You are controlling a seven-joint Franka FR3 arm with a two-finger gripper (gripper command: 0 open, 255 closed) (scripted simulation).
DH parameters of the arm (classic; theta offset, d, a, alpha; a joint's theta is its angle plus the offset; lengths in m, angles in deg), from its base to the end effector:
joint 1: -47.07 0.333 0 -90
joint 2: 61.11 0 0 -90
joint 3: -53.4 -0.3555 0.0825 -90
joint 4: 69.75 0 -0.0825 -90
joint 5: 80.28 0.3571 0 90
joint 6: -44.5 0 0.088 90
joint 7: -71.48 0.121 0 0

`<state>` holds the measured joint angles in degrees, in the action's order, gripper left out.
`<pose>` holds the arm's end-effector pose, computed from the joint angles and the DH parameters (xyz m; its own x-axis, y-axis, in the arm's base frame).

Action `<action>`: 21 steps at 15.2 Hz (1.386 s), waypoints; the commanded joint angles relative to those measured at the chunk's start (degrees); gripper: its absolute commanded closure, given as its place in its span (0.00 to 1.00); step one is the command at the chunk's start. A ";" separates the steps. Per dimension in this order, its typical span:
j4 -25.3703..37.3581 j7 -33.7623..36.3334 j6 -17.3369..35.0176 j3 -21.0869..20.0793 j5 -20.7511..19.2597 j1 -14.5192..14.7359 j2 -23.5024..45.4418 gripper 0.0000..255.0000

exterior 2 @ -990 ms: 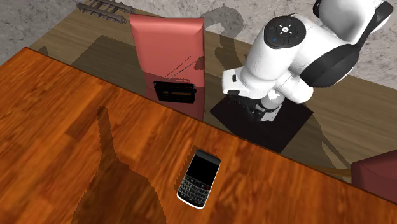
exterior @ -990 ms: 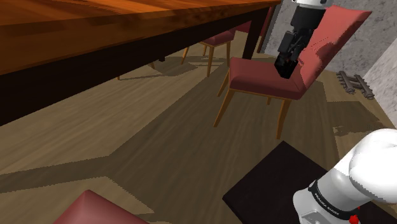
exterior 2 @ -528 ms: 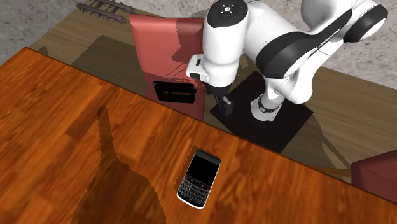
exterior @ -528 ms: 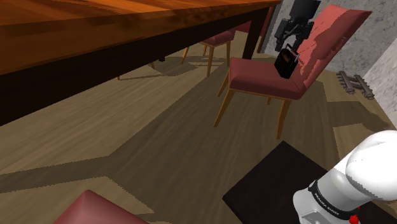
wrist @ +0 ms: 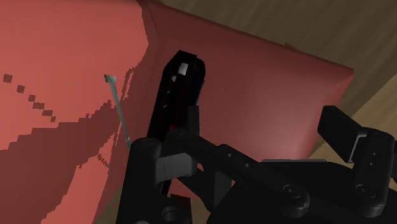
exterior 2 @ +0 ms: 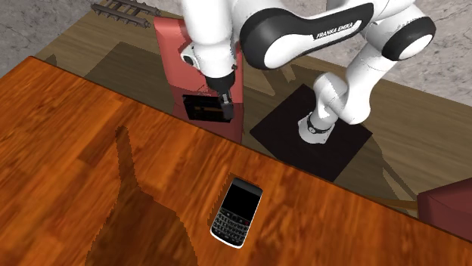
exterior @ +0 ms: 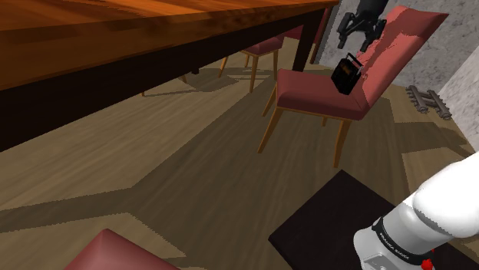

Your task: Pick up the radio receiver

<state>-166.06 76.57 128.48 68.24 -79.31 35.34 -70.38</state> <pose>0.4066 -0.2148 0.6698 0.8533 -0.5175 -0.0635 -0.5207 -0.8521 -0.0527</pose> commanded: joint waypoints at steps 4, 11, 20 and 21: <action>10.96 2.01 -3.35 4.65 3.59 -3.81 8.94 0.00; 11.28 2.90 -1.69 6.42 5.11 -5.76 11.62 0.00; 5.93 3.29 1.70 5.94 4.34 -5.48 9.46 1.00; 5.86 3.32 1.71 5.92 4.31 -5.47 9.39 1.00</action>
<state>-159.92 79.88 130.34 74.20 -74.97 29.85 -61.03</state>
